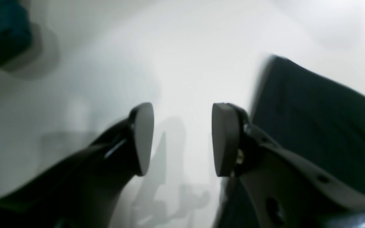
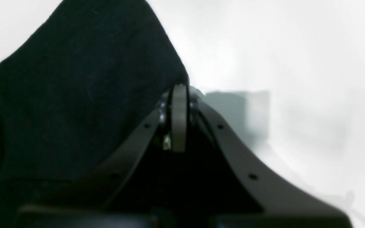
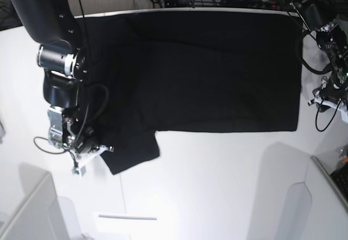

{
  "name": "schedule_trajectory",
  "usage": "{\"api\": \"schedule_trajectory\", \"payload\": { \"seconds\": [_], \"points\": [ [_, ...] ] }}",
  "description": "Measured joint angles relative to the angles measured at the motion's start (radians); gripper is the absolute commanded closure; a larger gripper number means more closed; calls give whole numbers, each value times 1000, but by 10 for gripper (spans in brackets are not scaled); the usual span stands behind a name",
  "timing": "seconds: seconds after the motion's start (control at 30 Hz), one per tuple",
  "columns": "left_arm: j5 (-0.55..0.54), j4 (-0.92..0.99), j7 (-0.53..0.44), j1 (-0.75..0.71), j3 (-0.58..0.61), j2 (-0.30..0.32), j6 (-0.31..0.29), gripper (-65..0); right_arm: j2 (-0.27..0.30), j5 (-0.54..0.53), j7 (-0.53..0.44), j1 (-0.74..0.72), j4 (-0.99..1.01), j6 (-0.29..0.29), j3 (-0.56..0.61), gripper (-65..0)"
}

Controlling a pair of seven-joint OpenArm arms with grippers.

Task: Fold the T-shirt properly
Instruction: 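Reach both grippers to the opposite long edge by the sleeve and grasp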

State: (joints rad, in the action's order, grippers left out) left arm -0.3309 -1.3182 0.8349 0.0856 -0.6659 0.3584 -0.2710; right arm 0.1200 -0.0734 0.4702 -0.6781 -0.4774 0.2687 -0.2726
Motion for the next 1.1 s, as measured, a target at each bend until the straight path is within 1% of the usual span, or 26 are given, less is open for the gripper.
{"api": "schedule_trajectory", "payload": {
  "seconds": [0.1,0.13,0.2,0.3,0.43,0.63,0.77,1.1],
  "points": [
    [108,84,-3,100,37,-10,1,-290,-2,-1,-2,0,0,0,3,0],
    [123,105,-4,125,48,-14,-12,-290,-2,0,0,0,0,0,3,0],
    [159,145,-7,167,72,-14,-5,-290,-3,-1,0,0,0,0,3,0],
    [159,210,-9,214,101,-9,-5,-290,-3,0,0,-1,0,0,3,0],
    [158,293,-8,277,105,-10,-5,-291,-3,0,5,-3,0,0,3,0],
    [161,388,-11,334,145,-8,2,-291,-3,0,4,-3,0,0,3,0],
    [158,449,-11,358,148,-14,2,-291,-3,0,5,-3,0,0,3,0],
    [166,459,-30,362,148,-41,2,-276,-3,0,4,-3,0,0,3,0]
  ]
}}
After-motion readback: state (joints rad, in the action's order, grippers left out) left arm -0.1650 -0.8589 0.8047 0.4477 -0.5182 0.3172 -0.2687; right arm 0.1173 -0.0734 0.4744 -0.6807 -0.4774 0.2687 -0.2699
